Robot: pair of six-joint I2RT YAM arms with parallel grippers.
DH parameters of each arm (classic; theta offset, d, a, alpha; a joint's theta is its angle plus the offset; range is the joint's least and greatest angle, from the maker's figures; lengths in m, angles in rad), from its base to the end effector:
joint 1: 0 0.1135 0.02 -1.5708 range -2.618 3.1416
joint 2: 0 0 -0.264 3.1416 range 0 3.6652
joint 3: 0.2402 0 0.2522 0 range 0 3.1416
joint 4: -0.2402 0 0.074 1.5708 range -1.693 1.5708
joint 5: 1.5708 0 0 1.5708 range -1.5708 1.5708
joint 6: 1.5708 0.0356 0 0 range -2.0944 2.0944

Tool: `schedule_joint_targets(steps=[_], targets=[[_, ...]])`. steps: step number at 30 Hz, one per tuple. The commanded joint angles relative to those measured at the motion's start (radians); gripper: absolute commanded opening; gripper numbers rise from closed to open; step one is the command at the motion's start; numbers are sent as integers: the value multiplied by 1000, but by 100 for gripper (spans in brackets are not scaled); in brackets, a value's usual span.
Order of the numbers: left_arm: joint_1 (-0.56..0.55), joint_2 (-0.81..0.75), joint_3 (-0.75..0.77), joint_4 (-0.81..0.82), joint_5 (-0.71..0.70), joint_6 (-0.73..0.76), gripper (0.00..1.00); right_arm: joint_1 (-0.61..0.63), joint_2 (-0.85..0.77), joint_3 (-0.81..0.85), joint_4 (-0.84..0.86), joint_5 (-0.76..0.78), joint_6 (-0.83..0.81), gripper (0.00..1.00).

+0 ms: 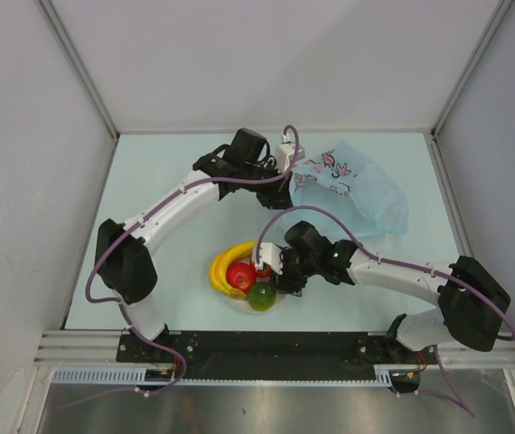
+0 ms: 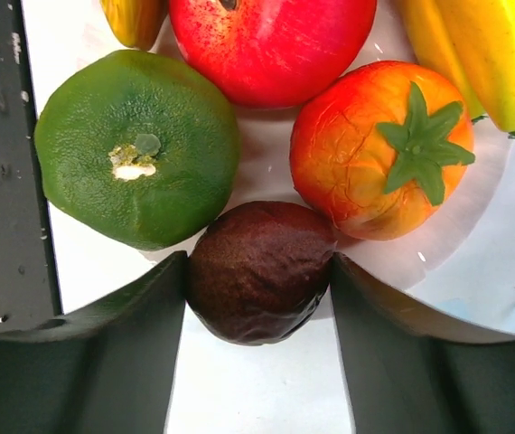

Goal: Take the fake fruits out of the plastic bag
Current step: Place the fake fruit on the plate, then adjust the plastic bag at the center of the board.

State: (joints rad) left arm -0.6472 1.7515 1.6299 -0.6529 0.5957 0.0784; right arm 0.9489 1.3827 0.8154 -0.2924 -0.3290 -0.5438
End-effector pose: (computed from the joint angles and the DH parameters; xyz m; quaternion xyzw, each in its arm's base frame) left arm 0.3005 -0.2522 0.3307 0.4191 0.7835 -0.3636 0.2799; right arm 0.1536 0.2341 0.2102 -0.6698 0.6403 0.2195 0.3055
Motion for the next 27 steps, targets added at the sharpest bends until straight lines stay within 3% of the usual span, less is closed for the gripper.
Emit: schedule_joint_targets(steps=[1,3,4,5,16,19,22,26,27], targets=[[4,-55,-8,25,41,3,0,2,3,-2,21,39,-21,71],[4,-53,-7,25,49,3,0,-2,-13,-4,9,42,-24,82],[4,-53,-5,25,52,3,0,-4,-22,-2,-5,45,-27,95],[4,-52,-5,25,55,1,0,-6,-34,-2,-11,54,-28,100],[4,-30,11,30,73,-5,0,-12,-288,45,-275,85,-136,100],[4,-27,18,26,69,-5,0,-76,-408,48,-127,255,-3,100],[4,-33,16,19,72,-2,0,-221,-436,77,-1,280,83,100],[6,-37,18,13,79,-8,0,-410,-360,154,32,271,238,81],[4,-37,22,12,84,-11,0,-438,-337,172,27,251,258,68]])
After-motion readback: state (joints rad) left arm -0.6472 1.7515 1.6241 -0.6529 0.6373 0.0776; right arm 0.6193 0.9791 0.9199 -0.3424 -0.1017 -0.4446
